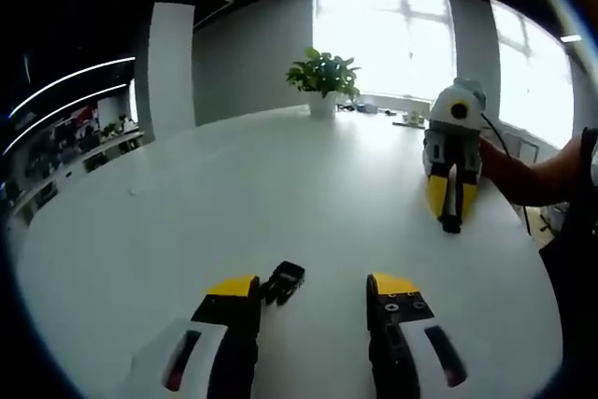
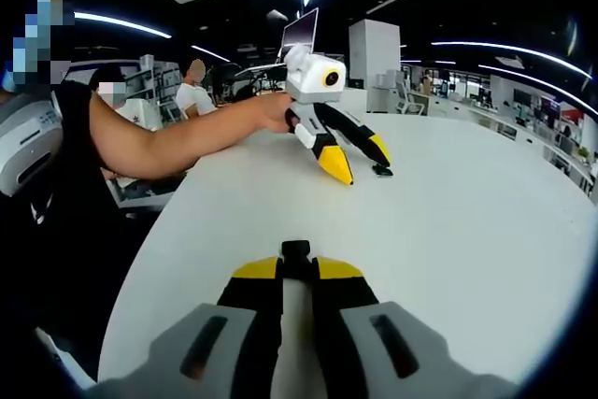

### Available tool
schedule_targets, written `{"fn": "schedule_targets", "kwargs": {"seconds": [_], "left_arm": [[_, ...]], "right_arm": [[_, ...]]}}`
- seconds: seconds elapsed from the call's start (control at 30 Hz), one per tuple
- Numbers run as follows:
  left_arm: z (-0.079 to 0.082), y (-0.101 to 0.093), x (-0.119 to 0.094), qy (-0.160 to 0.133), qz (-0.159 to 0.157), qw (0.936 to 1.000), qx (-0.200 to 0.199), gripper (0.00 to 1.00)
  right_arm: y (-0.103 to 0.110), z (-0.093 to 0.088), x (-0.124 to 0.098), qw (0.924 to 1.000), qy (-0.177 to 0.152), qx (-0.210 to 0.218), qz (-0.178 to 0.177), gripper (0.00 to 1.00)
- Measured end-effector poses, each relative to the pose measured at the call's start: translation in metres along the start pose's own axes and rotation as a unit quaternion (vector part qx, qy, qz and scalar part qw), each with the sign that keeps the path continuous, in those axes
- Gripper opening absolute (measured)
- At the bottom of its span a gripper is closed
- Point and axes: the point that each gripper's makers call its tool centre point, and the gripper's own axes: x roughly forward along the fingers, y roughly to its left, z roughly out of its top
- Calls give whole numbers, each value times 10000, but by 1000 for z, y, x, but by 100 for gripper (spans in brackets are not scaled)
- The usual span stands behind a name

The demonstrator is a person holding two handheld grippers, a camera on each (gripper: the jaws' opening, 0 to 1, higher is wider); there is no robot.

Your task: Snap the two parts of the plastic buckle together until the buckle closes and remains connected.

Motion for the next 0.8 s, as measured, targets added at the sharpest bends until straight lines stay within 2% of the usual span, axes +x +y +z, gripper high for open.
{"fn": "schedule_targets", "kwargs": {"seconds": [0.1,0.27,0.8], "left_arm": [[0,-3,0,0,-58,10000,-38,40],[0,-11,-1,16,-242,9997,-93,31],[2,-28,-1,22,-595,9982,7,32]], "right_arm": [[0,0,0,10000,0,2,-4,10],[0,0,0,10000,0,11,-1,10],[-1,0,0,10000,-9,36,12,10]]}}
